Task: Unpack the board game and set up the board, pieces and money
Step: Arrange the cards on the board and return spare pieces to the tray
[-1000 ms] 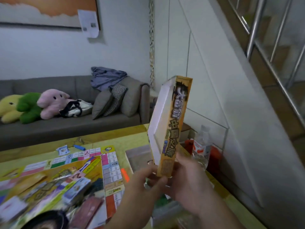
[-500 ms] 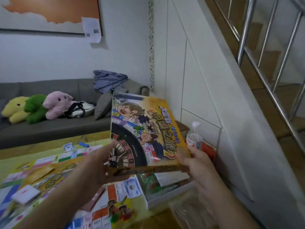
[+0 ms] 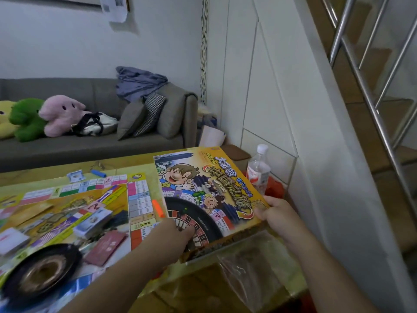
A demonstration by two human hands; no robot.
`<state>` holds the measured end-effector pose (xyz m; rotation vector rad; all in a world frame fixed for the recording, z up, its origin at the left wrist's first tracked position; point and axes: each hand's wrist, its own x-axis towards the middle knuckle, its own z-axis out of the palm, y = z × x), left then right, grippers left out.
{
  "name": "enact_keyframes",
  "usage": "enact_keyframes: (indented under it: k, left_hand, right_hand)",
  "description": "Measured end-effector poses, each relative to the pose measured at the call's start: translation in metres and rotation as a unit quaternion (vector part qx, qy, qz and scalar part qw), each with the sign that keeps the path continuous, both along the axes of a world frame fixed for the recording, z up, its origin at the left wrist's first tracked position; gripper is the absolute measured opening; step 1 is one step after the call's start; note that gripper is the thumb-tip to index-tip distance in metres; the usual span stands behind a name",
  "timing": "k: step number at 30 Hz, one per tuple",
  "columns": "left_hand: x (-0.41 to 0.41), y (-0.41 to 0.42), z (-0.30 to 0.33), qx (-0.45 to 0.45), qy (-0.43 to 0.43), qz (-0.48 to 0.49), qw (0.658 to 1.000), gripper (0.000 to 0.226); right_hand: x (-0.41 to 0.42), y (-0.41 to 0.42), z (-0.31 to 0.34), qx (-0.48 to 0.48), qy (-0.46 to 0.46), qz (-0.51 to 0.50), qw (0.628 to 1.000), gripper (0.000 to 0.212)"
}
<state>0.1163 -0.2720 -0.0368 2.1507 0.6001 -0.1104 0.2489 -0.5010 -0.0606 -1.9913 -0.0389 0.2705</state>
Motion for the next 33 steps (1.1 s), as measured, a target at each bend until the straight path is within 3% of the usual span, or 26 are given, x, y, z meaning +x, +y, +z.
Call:
enact_keyframes:
  k: [8, 16, 28, 33]
  left_hand:
    - [0.031, 0.005, -0.031, 0.109, 0.015, -0.039, 0.993, 0.037]
    - [0.042, 0.003, -0.04, 0.081, 0.045, -0.048, 0.995, 0.03]
    - [0.05, 0.006, -0.057, 0.117, 0.023, 0.004, 0.993, 0.043]
    - [0.053, 0.004, -0.062, 0.114, 0.008, 0.026, 0.993, 0.064]
  right_hand:
    - [0.015, 0.003, -0.018, -0.041, -0.022, 0.018, 0.999, 0.023]
    - [0.025, 0.002, -0.031, -0.058, -0.035, 0.011, 0.998, 0.012]
    - [0.031, 0.006, -0.037, -0.094, -0.036, 0.028, 0.994, 0.011]
    - [0.035, 0.011, -0.045, -0.161, -0.03, 0.038, 0.986, 0.02]
